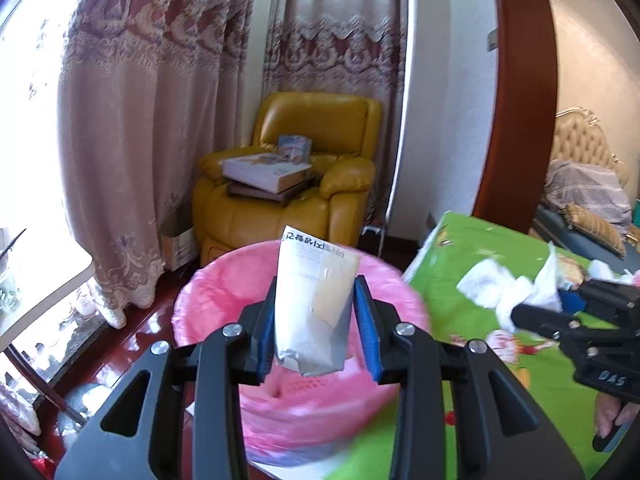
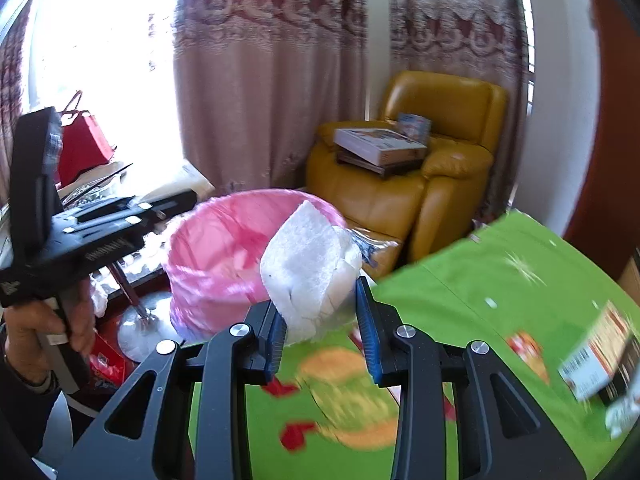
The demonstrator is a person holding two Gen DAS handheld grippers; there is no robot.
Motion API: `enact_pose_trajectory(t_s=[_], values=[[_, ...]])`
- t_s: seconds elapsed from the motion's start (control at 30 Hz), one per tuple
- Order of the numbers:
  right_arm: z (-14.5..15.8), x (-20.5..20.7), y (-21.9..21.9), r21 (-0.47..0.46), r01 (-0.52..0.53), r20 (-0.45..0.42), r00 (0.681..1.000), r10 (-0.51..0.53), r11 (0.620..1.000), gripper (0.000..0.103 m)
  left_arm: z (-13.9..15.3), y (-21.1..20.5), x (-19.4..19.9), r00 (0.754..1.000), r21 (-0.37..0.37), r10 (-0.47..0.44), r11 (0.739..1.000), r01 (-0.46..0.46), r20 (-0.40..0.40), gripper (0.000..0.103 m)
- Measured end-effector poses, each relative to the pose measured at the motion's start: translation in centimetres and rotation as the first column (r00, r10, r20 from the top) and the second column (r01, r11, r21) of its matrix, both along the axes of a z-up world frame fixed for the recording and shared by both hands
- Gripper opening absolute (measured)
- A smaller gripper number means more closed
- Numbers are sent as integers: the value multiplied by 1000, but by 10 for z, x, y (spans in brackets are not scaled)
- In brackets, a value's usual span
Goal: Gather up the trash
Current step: 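Open both tools over the pink bin to drop the packet and tissue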
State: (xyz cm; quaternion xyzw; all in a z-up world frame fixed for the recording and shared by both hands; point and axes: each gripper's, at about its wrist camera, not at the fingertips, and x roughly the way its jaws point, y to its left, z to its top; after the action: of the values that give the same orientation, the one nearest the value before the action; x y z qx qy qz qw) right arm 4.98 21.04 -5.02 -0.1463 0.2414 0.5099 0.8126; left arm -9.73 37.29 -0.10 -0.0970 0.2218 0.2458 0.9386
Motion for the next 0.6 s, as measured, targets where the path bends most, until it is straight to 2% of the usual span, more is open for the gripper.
enact_pose_trajectory(t_s=[0.27, 0.3, 0.33, 0.37, 0.4, 0.43, 0.47, 0.6], values=[[2, 8, 61, -23, -55, 9, 998, 55, 998, 36, -9, 65, 14, 998, -83, 58, 995, -59, -14, 36], [2, 9, 66, -22, -60, 13, 998, 60, 998, 37, -9, 70, 16, 998, -85, 57, 995, -58, -12, 36], [1, 10, 70, -18, -71, 9, 997, 71, 997, 44, -9, 73, 17, 998, -83, 56, 995, -57, -10, 37], [1, 11, 74, -11, -86, 10, 996, 86, 996, 49, -7, 77, 19, 998, -77, 62, 995, -62, -11, 44], [2, 12, 74, -5, -88, 21, 996, 88, 996, 64, -4, 81, 20, 997, -66, 80, 995, -80, -8, 51], [4, 12, 72, 5, -80, 34, 996, 79, 997, 77, -2, 84, 21, 996, -64, 90, 994, -90, -1, 65], [8, 12, 66, 27, -73, 46, 996, 72, 997, 77, 0, 86, 19, 995, -62, 103, 993, -103, 10, 74], [20, 16, 36, 55, -37, 69, 997, 33, 998, 77, 13, 81, 10, 991, -45, 127, 991, -125, 39, 83]])
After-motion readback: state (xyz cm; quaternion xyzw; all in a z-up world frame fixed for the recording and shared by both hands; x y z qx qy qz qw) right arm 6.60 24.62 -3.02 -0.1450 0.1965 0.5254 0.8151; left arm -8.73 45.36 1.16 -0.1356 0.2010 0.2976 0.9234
